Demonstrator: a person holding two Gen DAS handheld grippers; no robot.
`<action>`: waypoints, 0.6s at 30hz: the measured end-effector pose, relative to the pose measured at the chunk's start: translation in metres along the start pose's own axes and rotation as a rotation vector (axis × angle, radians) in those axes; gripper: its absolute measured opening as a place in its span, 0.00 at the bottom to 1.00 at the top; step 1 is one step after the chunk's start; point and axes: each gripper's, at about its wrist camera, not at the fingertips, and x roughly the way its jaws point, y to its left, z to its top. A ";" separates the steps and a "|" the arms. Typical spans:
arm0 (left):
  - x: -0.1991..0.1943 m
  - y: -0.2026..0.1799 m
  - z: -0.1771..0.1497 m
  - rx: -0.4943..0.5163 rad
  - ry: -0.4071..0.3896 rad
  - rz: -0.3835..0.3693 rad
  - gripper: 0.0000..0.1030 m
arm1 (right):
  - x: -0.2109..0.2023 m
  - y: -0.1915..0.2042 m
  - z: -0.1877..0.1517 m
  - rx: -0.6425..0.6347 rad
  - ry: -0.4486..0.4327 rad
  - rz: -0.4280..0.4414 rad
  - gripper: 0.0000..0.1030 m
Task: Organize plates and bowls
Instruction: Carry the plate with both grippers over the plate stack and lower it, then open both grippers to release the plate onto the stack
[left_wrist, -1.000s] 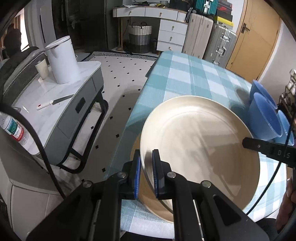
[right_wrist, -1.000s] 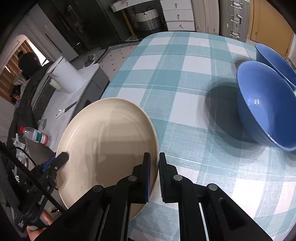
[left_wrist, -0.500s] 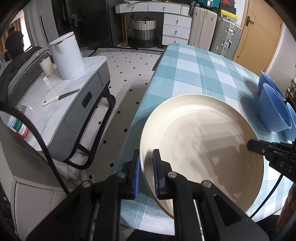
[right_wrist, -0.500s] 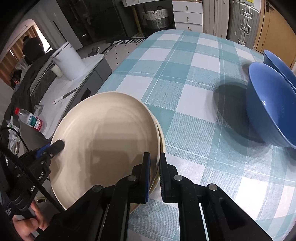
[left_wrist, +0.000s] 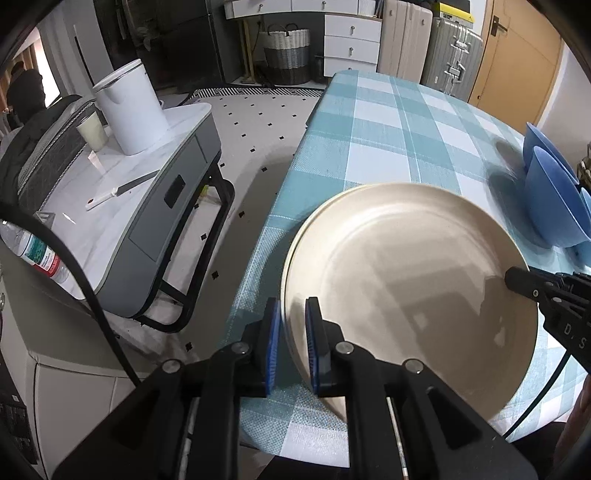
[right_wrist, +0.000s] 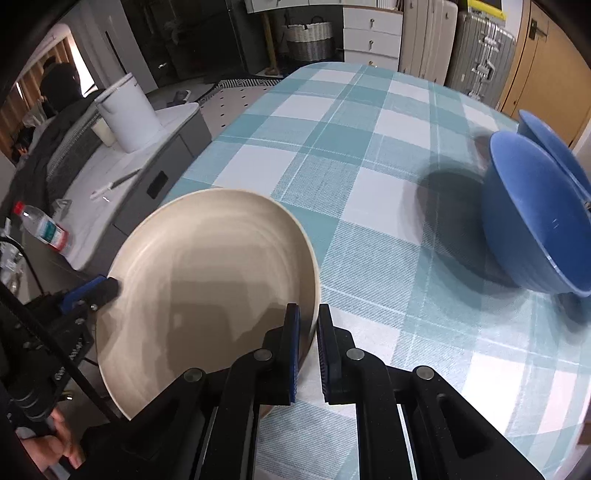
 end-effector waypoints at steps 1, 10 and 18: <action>0.000 0.000 0.000 0.005 0.002 0.002 0.10 | -0.001 0.002 -0.001 -0.014 -0.005 -0.014 0.09; 0.004 -0.001 -0.001 0.011 0.030 -0.002 0.13 | 0.005 0.019 -0.012 -0.145 -0.023 -0.114 0.13; 0.002 0.001 -0.002 0.001 0.027 -0.003 0.13 | 0.006 0.021 -0.017 -0.173 -0.028 -0.119 0.15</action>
